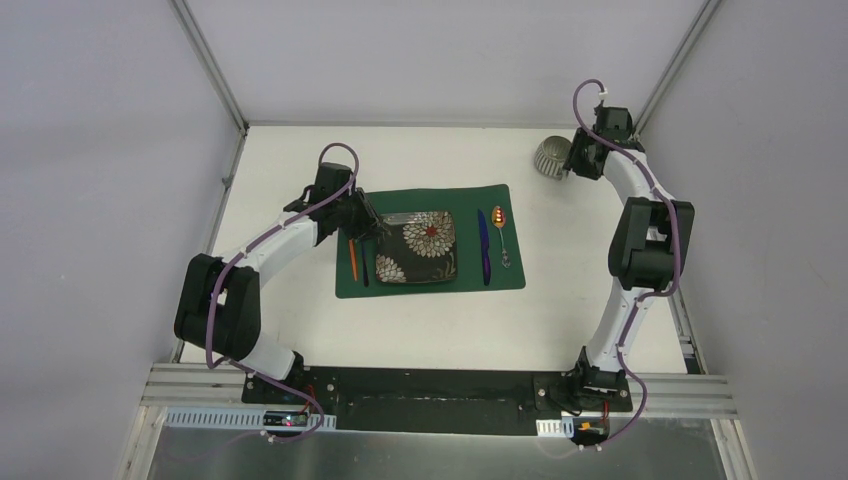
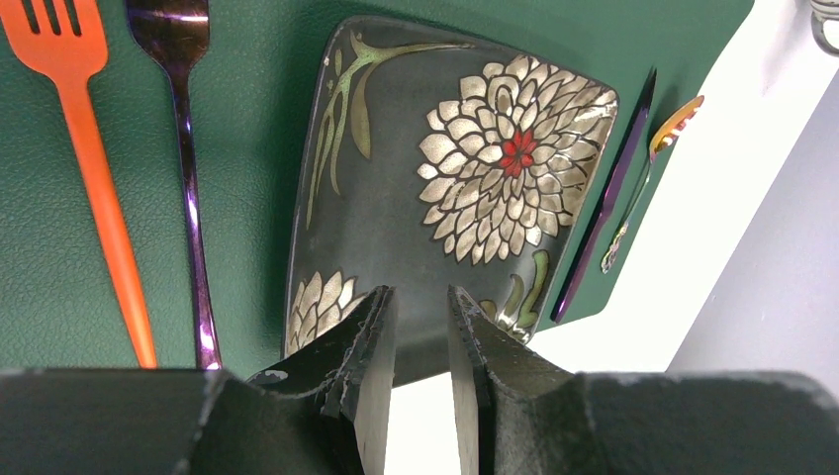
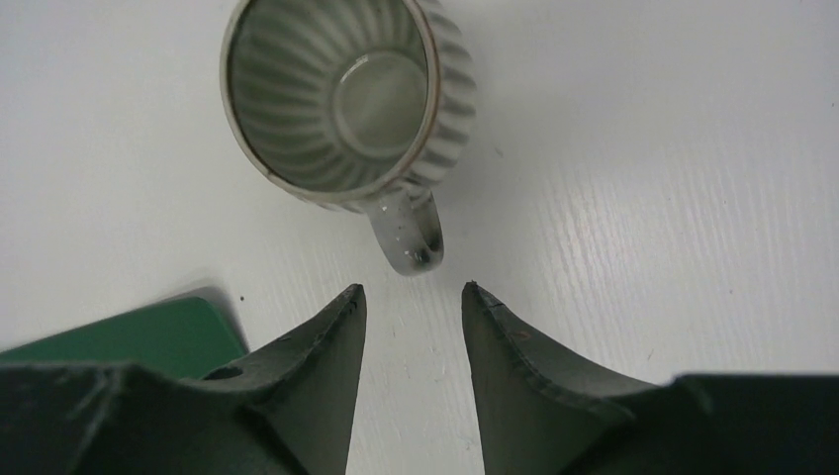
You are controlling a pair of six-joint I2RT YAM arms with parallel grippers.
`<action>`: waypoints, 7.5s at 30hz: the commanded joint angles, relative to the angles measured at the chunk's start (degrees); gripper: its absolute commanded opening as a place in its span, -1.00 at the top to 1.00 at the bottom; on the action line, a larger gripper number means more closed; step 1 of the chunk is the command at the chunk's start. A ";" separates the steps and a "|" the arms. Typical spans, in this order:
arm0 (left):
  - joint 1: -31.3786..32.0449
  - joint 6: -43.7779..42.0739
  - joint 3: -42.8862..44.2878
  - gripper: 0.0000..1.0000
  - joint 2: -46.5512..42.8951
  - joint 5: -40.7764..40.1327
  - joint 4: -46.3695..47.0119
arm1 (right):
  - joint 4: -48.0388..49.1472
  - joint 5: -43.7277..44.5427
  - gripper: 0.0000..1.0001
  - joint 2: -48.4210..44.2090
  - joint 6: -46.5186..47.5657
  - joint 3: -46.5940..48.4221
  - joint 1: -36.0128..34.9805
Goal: Set the dinner table for one person
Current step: Move the cup to the corner of the board, then pick up the cup at the corner of the board, then place the cup on the napkin.
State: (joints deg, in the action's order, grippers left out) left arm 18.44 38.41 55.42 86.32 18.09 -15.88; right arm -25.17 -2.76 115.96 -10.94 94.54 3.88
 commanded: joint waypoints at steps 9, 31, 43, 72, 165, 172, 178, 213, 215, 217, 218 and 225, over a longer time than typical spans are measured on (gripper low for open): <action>0.81 0.78 -0.03 0.47 -1.69 -1.03 1.16 | -2.65 -1.28 0.10 0.50 1.77 0.97 -0.62; 0.90 -0.01 0.37 0.47 -0.75 -1.40 0.58 | 8.83 6.52 0.13 4.61 7.22 -2.16 -3.80; 0.90 -0.18 0.68 0.47 0.63 -1.39 0.75 | 23.43 9.70 0.20 3.53 7.49 -10.60 -4.93; 1.33 -0.09 1.79 0.48 2.18 -1.20 0.68 | 29.11 7.48 0.15 -2.24 6.69 -11.31 -4.05; 1.78 -0.96 1.70 0.51 3.15 -1.06 0.50 | 33.04 7.59 1.00 1.05 1.08 -15.59 -4.86; 2.42 0.05 0.64 0.51 1.90 -1.10 1.37 | 29.13 5.01 1.00 -5.19 1.14 -18.44 -5.64; 3.21 0.68 -0.90 0.51 0.35 -1.46 2.14 | 26.54 5.45 1.00 -10.93 1.90 -21.66 -7.80; 3.54 1.23 -4.53 0.51 -5.35 -1.83 2.52 | 20.75 14.98 1.00 -15.53 3.22 -22.56 -31.07; 3.54 1.05 -4.54 0.51 -5.51 -1.87 2.30 | 21.07 15.14 1.00 -14.70 2.92 -22.48 -31.92; 3.54 0.91 -4.53 0.51 -5.60 -1.89 2.12 | 21.21 15.43 1.00 -13.79 2.66 -22.20 -32.68; 3.54 0.86 -4.53 0.51 -5.63 -1.85 2.01 | 21.28 15.62 1.00 -13.30 2.53 -22.01 -33.06; 3.54 0.70 -4.44 0.51 -5.90 -2.06 1.68 | 22.24 15.86 1.00 -9.39 1.09 -21.18 -34.44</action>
State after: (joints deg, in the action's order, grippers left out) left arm 21.43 39.62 51.57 82.76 17.87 -15.11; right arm -9.67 11.20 106.02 -8.19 70.52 -29.89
